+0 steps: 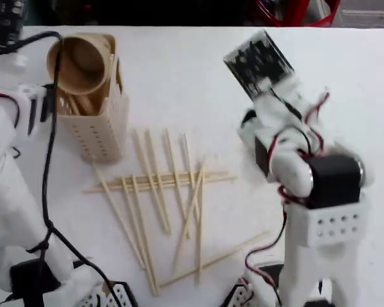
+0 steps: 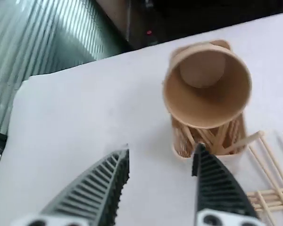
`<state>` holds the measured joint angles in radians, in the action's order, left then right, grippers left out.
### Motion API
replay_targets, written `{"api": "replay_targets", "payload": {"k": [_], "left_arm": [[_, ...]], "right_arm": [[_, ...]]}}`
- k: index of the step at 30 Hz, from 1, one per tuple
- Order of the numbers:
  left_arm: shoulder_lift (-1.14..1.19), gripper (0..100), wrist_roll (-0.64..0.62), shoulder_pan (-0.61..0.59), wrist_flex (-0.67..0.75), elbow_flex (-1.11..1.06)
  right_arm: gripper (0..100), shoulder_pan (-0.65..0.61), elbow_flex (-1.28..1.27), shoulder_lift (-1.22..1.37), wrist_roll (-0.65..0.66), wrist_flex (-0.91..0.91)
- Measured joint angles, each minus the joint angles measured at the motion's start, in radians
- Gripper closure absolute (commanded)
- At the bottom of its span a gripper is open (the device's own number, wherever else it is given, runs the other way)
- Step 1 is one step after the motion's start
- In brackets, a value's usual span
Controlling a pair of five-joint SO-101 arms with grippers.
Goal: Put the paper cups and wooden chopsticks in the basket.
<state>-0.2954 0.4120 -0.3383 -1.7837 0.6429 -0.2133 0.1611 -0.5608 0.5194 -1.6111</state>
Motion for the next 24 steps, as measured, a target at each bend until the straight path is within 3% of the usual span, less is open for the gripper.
{"api": "replay_targets", "payload": {"k": [12,24], "left_arm": [[-0.003,76,-0.005,0.017,0.287,-0.215],[-0.003,76,-0.049,0.026,0.726,-0.531]], "right_arm": [[98.1,0.167,-1.048,-0.523,0.101,0.428],[98.1,0.176,-1.404,-0.764,0.106,0.516]]}}
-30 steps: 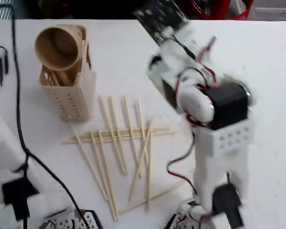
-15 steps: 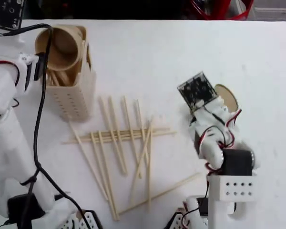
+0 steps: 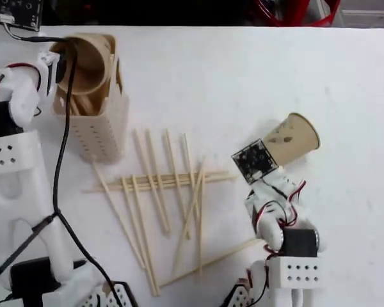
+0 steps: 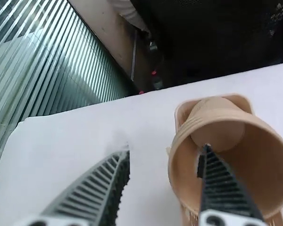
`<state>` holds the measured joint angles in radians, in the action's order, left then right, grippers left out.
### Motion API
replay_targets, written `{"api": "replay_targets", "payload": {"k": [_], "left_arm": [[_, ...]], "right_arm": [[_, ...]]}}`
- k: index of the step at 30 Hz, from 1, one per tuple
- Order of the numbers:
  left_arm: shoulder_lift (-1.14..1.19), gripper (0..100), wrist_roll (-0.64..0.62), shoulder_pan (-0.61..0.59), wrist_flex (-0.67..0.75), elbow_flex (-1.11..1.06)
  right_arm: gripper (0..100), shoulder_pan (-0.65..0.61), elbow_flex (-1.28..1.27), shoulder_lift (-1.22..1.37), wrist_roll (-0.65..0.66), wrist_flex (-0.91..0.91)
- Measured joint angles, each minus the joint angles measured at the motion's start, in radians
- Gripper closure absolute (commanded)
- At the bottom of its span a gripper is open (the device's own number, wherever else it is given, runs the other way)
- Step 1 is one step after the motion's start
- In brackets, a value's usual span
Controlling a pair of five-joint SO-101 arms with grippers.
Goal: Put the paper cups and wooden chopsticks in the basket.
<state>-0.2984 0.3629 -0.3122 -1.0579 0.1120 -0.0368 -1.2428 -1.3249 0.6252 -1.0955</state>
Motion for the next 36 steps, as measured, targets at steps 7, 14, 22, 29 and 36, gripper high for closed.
{"api": "replay_targets", "payload": {"k": [7,14,22,29,36], "left_arm": [[0.075,76,-0.02,0.078,0.115,-0.017],[0.255,76,-0.11,0.087,0.127,0.149],[0.282,76,-0.212,0.087,0.008,0.325],[0.253,76,-0.236,0.087,-0.311,0.463],[0.252,76,-0.203,0.006,-0.425,0.477]], "right_arm": [[98.1,0.0,-0.13,-0.166,0.0,0.0],[98.1,0.0,-0.23,-0.344,0.0,0.0],[98.1,0.0,-0.267,-0.428,-0.009,0.0],[98.0,0.164,-0.123,-0.281,-0.074,0.029],[89.2,0.25,0.172,0.114,-0.026,0.063]]}}
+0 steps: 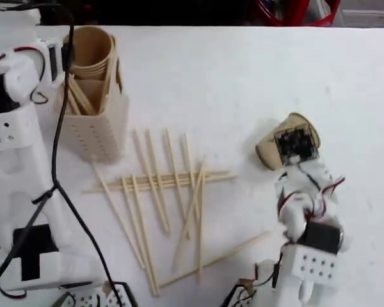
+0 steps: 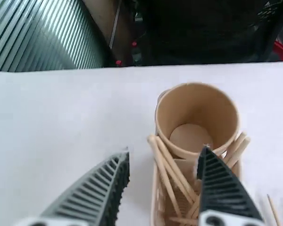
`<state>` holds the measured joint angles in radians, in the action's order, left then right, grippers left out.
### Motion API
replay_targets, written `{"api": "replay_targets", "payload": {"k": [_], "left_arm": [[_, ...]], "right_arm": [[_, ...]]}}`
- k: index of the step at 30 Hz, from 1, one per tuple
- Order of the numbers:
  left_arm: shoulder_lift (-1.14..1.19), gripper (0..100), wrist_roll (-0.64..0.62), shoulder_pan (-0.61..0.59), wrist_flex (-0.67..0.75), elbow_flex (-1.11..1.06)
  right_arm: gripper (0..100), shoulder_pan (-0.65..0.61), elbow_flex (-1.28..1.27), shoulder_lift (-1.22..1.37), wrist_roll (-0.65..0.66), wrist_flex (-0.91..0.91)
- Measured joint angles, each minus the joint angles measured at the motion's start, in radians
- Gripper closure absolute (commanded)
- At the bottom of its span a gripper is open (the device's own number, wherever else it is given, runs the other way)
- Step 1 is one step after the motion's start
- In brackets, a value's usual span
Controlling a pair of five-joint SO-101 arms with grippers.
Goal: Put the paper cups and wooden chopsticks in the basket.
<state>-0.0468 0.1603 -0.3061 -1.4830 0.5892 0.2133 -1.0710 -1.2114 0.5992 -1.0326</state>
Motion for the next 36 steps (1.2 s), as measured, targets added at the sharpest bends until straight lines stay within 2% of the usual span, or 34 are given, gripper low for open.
{"api": "replay_targets", "payload": {"k": [5,11,17,28,30,33,36], "left_arm": [[0.0,76,0.061,-0.048,-0.097,0.0],[0.0,76,0.152,-0.052,-0.198,0.002],[0.0,76,0.167,-0.052,-0.204,0.002],[0.0,76,0.169,-0.052,-0.204,0.002],[0.0,76,0.169,-0.052,-0.204,0.002],[0.0,76,0.169,-0.052,-0.204,0.002],[0.0,76,0.169,-0.052,-0.204,0.002]], "right_arm": [[80.3,0.057,0.292,0.408,0.066,0.003],[79.8,0.107,0.701,0.924,0.06,-0.02],[79.7,0.1,1.088,1.33,0.06,-0.163],[80.7,0.008,1.614,1.774,0.058,-0.387],[86.1,0.005,1.691,1.826,0.058,-0.442],[99.4,0.005,1.786,1.89,0.058,-0.534],[98.1,0.005,1.872,1.933,0.058,-0.626]]}}
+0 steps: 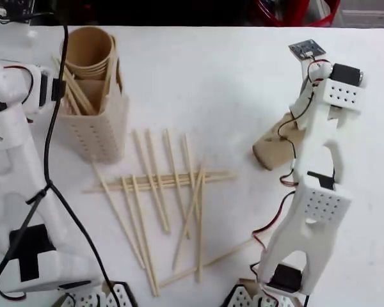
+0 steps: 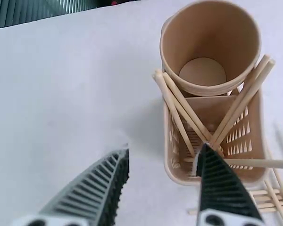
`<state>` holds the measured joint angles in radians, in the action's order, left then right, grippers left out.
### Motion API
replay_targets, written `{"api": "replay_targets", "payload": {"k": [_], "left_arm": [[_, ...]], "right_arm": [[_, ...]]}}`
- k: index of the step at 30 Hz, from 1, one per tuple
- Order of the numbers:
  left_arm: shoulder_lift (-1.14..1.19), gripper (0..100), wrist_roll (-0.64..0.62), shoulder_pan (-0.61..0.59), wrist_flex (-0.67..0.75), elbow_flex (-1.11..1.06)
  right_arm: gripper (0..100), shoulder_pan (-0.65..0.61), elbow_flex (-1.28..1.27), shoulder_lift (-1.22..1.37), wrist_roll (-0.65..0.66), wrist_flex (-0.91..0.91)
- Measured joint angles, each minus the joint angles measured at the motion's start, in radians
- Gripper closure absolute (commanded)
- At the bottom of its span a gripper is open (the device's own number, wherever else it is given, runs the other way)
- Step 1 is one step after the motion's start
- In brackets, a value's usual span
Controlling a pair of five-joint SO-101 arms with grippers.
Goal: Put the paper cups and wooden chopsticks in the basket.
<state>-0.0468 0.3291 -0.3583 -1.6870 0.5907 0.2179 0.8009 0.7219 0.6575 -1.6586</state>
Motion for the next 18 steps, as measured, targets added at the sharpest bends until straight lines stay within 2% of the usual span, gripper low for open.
{"api": "replay_targets", "payload": {"k": [9,18], "left_arm": [[0.0,76,0.0,0.0,0.0,0.0],[0.0,76,0.0,0.0,0.0,0.0]], "right_arm": [[98.1,-0.002,0.038,-0.044,0.0,-0.046],[98.1,-0.035,-0.072,-0.35,0.0,-0.06]]}}
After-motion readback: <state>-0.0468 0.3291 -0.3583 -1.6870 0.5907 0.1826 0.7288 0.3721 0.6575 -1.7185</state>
